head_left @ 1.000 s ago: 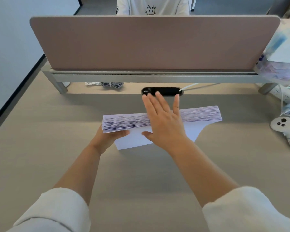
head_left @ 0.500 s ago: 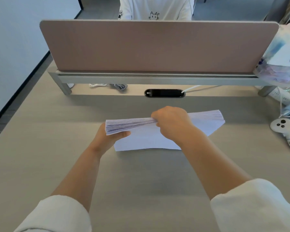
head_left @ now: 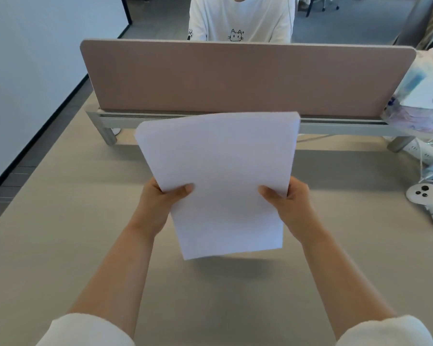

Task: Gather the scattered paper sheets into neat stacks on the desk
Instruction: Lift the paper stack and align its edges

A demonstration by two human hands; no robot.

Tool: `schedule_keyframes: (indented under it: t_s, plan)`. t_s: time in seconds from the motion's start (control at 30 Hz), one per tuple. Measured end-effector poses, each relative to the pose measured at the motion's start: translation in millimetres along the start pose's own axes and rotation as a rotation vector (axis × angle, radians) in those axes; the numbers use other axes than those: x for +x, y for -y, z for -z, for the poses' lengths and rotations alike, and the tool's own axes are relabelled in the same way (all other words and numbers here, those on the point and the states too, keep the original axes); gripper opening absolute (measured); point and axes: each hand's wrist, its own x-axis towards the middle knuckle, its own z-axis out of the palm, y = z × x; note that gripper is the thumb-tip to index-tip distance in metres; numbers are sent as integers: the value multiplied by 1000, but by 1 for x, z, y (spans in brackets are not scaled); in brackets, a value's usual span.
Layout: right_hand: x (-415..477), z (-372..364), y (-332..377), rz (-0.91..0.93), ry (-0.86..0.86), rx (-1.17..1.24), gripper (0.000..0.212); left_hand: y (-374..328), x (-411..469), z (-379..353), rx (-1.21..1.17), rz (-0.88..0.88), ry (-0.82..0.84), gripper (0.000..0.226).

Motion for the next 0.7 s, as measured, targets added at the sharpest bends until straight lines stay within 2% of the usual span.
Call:
schedule_keyframes:
  t_s: [0.1,0.23,0.43,0.57,0.7]
  plan:
    - [-11,0,-12,29,-11,49,39,-4,-7,-5,57,-66,6,32]
    - [-18,-6,-24,-37,-35,41,47,5,-17,-8,132,-100,70,43]
    - [-11,-7,-30,-53,24,98,33,13,-15,3,186,19,89,38]
    - [-5,-5,-39,-91,69,119,32,26,-14,1,228,115,112,43]
    - [0,-7,-51,-127,85,122,33,36,-11,3,252,140,82,44]
